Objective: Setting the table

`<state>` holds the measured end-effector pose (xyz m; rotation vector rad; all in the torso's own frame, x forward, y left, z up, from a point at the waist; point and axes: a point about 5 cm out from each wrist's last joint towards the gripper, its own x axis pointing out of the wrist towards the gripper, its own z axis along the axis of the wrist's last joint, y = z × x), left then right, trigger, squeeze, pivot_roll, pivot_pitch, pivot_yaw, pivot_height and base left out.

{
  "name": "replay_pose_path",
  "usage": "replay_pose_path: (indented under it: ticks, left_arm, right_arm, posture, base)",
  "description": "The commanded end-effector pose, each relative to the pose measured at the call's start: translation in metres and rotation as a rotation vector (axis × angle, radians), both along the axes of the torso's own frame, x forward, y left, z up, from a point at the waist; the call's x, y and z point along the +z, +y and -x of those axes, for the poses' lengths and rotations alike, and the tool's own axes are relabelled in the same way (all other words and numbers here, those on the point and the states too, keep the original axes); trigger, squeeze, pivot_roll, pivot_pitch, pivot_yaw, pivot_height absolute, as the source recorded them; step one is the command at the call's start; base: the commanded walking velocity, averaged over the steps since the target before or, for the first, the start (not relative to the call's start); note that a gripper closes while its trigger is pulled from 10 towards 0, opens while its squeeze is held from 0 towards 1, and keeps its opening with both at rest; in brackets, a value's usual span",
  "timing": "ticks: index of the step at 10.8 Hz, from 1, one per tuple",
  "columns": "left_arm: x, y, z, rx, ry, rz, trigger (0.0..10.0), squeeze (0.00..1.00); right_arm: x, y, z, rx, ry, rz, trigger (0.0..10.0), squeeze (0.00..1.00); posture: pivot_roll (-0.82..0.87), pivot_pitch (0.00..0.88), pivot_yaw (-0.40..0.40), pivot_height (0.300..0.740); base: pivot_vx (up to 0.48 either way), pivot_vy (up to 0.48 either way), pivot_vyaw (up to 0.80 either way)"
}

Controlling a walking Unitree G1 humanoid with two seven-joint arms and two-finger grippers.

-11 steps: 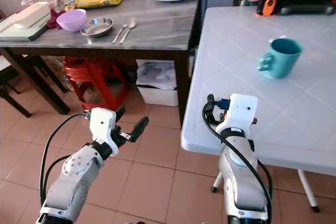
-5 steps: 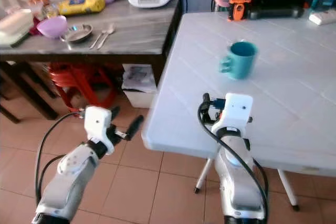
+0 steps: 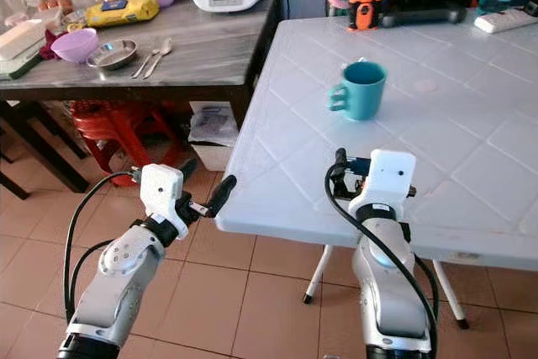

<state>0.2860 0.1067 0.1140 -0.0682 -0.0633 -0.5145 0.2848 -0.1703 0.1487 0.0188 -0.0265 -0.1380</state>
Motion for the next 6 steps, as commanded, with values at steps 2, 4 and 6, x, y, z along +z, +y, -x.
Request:
replay_pose_path:
  ticks: [2, 4, 6]
  left_arm:
    - [-0.0025, 0.0059, 0.0026, 0.003, 0.005, -0.002, 10.0, 0.00]
    - [-0.0016, 0.0100, 0.0023, 0.005, 0.001, 0.001, 10.0, 0.00]
    - [-0.0013, 0.0098, 0.0023, 0.002, -0.001, 0.006, 10.0, 0.00]
  right_arm:
    - [-0.0003, 0.0051, -0.0008, 0.014, -0.002, -0.006, 10.0, 0.00]
    - [-0.0006, 0.0027, 0.0002, 0.005, -0.002, -0.006, 10.0, 0.00]
    - [-0.0003, 0.0031, -0.0001, 0.008, -0.003, -0.004, 10.0, 0.00]
  posture:
    - [-0.11, 0.100, 0.158, 0.740]
    - [-0.11, 0.100, 0.157, 0.740]
    - [-0.11, 0.100, 0.158, 0.740]
  base:
    - [0.000, 0.000, 0.00]
    - [0.279, 0.000, 0.00]
    - [0.308, 0.000, 0.00]
